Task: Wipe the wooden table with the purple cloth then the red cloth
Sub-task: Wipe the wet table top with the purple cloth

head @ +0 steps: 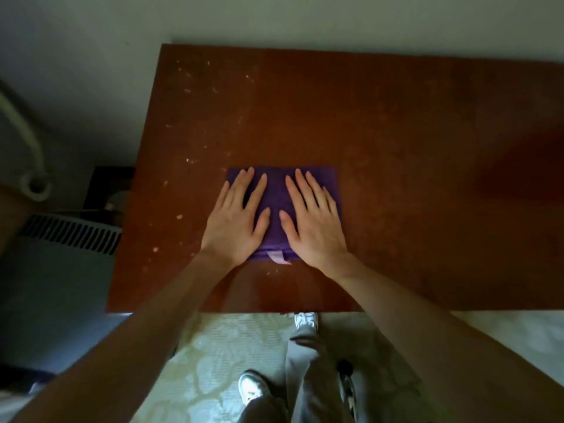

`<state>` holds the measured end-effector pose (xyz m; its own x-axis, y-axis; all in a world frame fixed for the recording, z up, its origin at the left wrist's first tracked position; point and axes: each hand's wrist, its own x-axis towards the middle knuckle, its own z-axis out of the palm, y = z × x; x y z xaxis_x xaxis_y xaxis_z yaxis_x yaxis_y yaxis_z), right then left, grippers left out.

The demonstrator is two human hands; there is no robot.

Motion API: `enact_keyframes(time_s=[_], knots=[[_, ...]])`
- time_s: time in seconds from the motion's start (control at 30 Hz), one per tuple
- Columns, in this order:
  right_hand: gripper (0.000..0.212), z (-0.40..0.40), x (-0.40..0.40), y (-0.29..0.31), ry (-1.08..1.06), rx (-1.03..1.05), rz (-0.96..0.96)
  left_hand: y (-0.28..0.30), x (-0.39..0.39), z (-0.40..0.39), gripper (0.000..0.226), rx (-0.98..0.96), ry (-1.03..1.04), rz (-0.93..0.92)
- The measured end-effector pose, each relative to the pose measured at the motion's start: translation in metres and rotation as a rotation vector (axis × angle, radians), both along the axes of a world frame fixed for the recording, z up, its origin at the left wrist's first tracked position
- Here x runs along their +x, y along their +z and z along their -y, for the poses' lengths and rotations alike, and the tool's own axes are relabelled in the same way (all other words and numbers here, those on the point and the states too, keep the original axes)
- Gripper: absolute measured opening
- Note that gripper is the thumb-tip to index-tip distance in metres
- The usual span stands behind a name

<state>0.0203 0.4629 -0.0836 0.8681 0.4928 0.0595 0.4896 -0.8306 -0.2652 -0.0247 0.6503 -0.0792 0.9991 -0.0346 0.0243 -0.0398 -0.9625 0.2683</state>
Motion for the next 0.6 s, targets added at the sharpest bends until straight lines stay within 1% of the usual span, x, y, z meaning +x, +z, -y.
enact_keyframes(time_s=[0.13, 0.27, 0.47, 0.6], knots=[[0.065, -0.003, -0.079, 0.002, 0.007, -0.012, 0.002, 0.004, -0.081, -0.003, 0.063, 0.004, 0.013, -0.02], [0.065, -0.008, -0.122, 0.002, 0.021, -0.013, 0.002, 0.006, -0.129, -0.005, 0.064, 0.001, 0.039, -0.04], [0.065, -0.01, -0.112, 0.0, 0.042, -0.033, 0.008, 0.001, -0.122, -0.012, 0.066, 0.024, 0.036, -0.023], [0.065, -0.021, -0.079, -0.002, 0.08, -0.02, 0.01, -0.002, -0.091, -0.03, 0.066, 0.028, -0.002, -0.025]])
